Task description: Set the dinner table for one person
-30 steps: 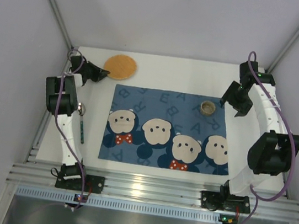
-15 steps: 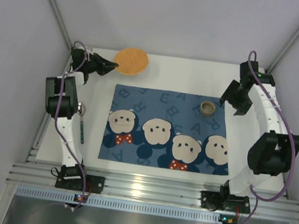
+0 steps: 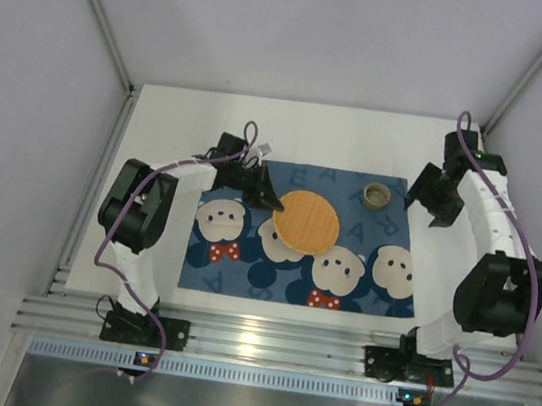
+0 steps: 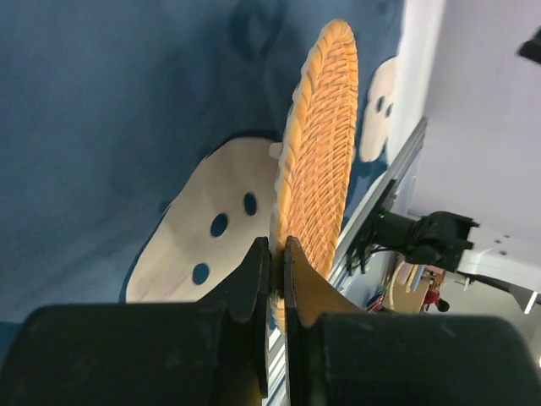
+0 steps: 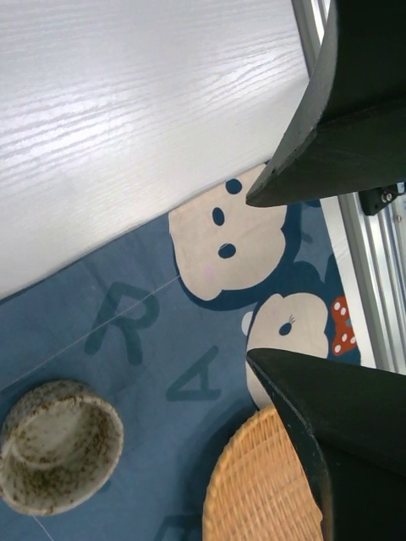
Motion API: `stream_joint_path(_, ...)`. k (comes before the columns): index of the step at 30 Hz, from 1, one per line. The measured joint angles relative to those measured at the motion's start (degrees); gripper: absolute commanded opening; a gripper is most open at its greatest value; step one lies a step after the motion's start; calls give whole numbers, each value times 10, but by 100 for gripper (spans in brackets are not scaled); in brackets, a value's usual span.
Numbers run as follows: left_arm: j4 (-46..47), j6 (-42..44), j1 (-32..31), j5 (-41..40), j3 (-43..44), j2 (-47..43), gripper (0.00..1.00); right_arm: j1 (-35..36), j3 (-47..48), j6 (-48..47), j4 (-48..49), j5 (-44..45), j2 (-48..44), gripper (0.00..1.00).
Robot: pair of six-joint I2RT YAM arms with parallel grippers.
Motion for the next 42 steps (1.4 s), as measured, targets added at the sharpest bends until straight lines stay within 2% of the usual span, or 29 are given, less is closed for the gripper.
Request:
stream_joint_path(8, -36, 33, -19, -44, -32, 0, 0, -43, -38, -22, 7, -10, -24, 68)
stream_joint_path(11, -42, 43, -26, -58, -32, 0, 32, -44, -45, -29, 11, -15, -24, 68)
stream_joint_path(12, -46, 49, -27, -62, -32, 0, 51, -44, -46, -29, 13, -16, -24, 68)
stream_joint_path(14, -56, 52, -30, -76, -36, 0, 59, -44, -47, -29, 16, -20, -24, 69)
stream_joint_path(18, -84, 47, -29, -113, -56, -21, 61, -44, -50, -29, 27, -36, -24, 73)
stream_joint_path(23, -175, 50, -12, -234, -61, -102, 63, -39, -61, -29, 34, -56, -24, 77)
stream_joint_path(26, -232, 60, 44, -317, -54, -153, 63, -27, -63, -28, 36, -62, -24, 78)
stream_joint_path(30, -285, 80, 170, -399, -54, -184, 63, 17, -62, -27, 36, -63, -24, 79)
stream_joint_path(32, -311, 95, 214, -442, -54, -186, 63, 42, -61, -24, 35, -64, -24, 79)
stream_joint_path(37, -374, 138, 261, -511, -48, -177, 61, 80, -51, -13, 30, -64, -23, 79)
stream_joint_path(42, -402, 158, 280, -546, -27, -150, 59, 90, -51, -7, 30, -64, -23, 79)
